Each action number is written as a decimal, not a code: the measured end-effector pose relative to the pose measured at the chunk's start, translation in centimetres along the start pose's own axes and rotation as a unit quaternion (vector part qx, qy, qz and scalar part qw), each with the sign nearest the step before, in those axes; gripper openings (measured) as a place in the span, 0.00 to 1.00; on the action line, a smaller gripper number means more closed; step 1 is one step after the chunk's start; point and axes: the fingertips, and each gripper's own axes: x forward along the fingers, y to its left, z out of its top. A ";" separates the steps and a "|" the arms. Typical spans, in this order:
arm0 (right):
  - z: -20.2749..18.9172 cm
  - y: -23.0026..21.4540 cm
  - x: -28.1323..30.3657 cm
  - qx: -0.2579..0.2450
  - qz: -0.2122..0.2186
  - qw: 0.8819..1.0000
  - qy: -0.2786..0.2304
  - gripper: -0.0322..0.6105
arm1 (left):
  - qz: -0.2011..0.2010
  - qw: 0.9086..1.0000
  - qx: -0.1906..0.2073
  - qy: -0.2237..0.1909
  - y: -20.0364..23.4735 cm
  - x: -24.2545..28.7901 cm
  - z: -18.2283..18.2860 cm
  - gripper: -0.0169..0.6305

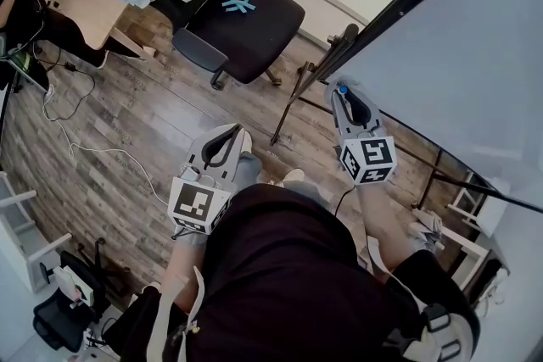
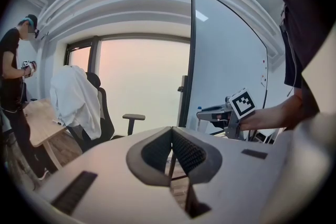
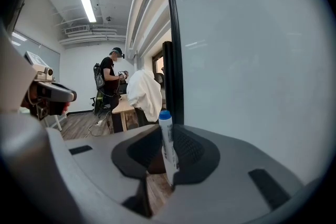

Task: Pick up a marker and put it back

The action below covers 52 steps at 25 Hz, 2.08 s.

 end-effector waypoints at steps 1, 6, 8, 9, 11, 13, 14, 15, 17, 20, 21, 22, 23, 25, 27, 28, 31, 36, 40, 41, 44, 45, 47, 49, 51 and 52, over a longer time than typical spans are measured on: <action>-0.2 0.0 0.1 0.000 -0.001 1.000 0.002 0.17 | 0.000 1.000 0.000 0.000 0.0 0.0 -0.1 0.04; -0.4 0.1 0.2 -0.004 -0.005 1.000 0.003 0.17 | 0.001 1.000 0.000 -0.001 0.2 -0.3 -0.2 0.04; -0.3 0.1 0.2 -0.003 -0.005 1.000 0.003 0.17 | 0.001 1.000 0.000 -0.002 0.2 -0.3 -0.1 0.04; -0.3 0.1 0.2 -0.003 -0.005 1.000 0.003 0.17 | 0.000 1.000 0.000 -0.002 0.2 -0.3 0.0 0.04; -0.3 0.2 0.2 -0.002 -0.006 1.000 0.004 0.17 | -0.001 1.000 0.000 -0.002 0.2 -0.3 0.0 0.04; -0.3 0.3 0.2 -0.001 -0.007 1.000 0.005 0.18 | -0.002 1.000 0.000 -0.002 0.1 -0.3 -0.1 0.04; -0.3 0.3 0.2 -0.001 -0.007 1.000 0.005 0.18 | -0.003 1.000 0.001 -0.002 0.1 -0.3 -0.1 0.04; -0.3 0.2 0.1 -0.002 -0.008 1.000 0.004 0.18 | -0.003 1.000 0.001 -0.002 0.0 -0.3 -0.1 0.04; -0.1 0.2 -0.1 -0.002 -0.009 1.000 0.002 0.18 | -0.004 1.000 0.002 -0.004 0.0 -0.3 0.0 0.04; 0.4 0.2 -0.4 -0.002 -0.011 1.000 -0.003 0.18 | -0.007 1.000 0.003 -0.006 -0.1 -0.1 0.3 0.04; 0.5 0.3 -0.5 -0.002 -0.012 1.000 -0.004 0.18 | -0.009 1.000 0.004 -0.006 -0.2 -0.1 0.3 0.04; 0.5 0.3 -0.6 -0.002 -0.012 1.000 -0.006 0.18 | -0.011 1.000 0.005 -0.007 -0.2 0.0 0.3 0.04; 0.6 0.3 -0.7 -0.002 -0.012 1.000 -0.008 0.18 | -0.013 1.000 0.006 -0.008 -0.3 0.1 0.3 0.04; 1.0 0.5 -1.0 -0.002 -0.012 1.000 -0.012 0.18 | -0.017 1.000 0.007 -0.010 -0.4 0.4 0.5 0.04; 1.4 0.6 -1.2 -0.003 -0.012 1.000 -0.016 0.18 | -0.023 1.000 0.009 -0.013 -0.6 0.6 0.8 0.04; 1.6 0.7 -1.4 -0.003 -0.013 1.000 -0.018 0.18 | -0.026 1.000 0.011 -0.014 -0.7 0.7 0.9 0.04; 2.1 0.7 -2.2 -0.004 -0.018 1.000 -0.025 0.18 | -0.036 0.999 0.015 -0.017 -1.1 1.0 1.3 0.04; 3.2 0.5 -3.8 -0.003 -0.031 0.999 -0.039 0.18 | -0.057 0.998 0.021 -0.023 -2.0 1.8 1.9 0.04; 3.9 -0.1 -5.1 0.002 -0.046 0.998 -0.050 0.18 | -0.078 0.996 0.029 -0.026 -2.9 2.8 2.4 0.04; 4.0 -0.2 -5.5 0.003 -0.051 0.997 -0.053 0.18 | -0.084 0.996 0.031 -0.027 -3.2 3.0 2.6 0.04; 4.2 -0.7 -6.8 0.005 -0.067 0.996 -0.060 0.18 | -0.103 0.993 0.039 -0.033 -4.0 3.8 3.1 0.04; 4.3 -0.9 -7.3 0.007 -0.072 0.995 -0.063 0.18 | -0.110 0.992 0.042 -0.034 -4.3 4.0 3.3 0.04; 4.5 -1.3 -8.2 0.010 -0.084 0.994 -0.067 0.18 | -0.123 0.991 0.045 -0.034 -4.9 4.6 3.5 0.04; 4.7 -1.8 -9.2 0.015 -0.096 0.993 -0.071 0.18 | -0.136 0.989 0.048 -0.033 -5.6 5.2 3.9 0.04; 4.8 -2.3 -10.2 0.018 -0.110 0.991 -0.075 0.18 | -0.151 0.987 0.051 -0.033 -6.2 5.8 4.1 0.04; 4.8 -2.5 -10.7 0.020 -0.117 0.990 -0.076 0.18 | -0.158 0.985 0.053 -0.034 -6.6 6.2 4.2 0.04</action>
